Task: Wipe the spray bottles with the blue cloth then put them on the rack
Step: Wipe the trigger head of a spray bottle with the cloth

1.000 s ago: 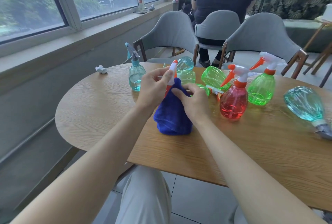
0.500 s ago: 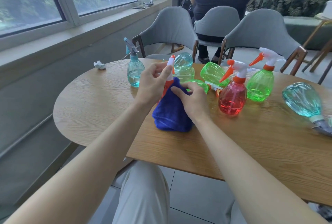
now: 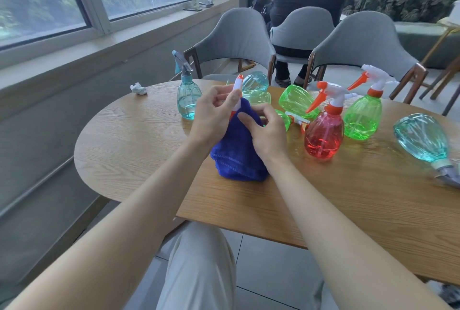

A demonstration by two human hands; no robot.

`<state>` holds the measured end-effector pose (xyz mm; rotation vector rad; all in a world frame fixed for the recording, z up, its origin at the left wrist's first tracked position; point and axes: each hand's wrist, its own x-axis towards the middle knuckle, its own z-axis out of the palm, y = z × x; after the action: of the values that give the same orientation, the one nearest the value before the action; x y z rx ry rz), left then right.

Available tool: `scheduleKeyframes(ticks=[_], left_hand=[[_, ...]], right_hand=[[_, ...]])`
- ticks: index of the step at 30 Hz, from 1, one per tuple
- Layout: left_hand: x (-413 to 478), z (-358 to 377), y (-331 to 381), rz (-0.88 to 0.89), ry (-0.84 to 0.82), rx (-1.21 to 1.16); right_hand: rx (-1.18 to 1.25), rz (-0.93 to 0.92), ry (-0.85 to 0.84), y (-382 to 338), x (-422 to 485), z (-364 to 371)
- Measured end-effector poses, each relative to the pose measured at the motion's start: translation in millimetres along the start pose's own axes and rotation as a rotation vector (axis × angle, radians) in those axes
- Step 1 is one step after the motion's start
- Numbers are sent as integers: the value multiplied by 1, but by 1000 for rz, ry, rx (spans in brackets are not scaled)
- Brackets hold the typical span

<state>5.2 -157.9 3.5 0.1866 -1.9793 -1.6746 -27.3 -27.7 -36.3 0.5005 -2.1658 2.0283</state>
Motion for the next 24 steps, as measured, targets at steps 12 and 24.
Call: scheduleKeyframes(ticks=[12,24], left_hand=[[-1,-2,0,-3,-21,29],[1,-2,-3,1,-19,11]], right_hand=[[-49,8,-26,1,3,-1],[136,125,55,2,-1,6]])
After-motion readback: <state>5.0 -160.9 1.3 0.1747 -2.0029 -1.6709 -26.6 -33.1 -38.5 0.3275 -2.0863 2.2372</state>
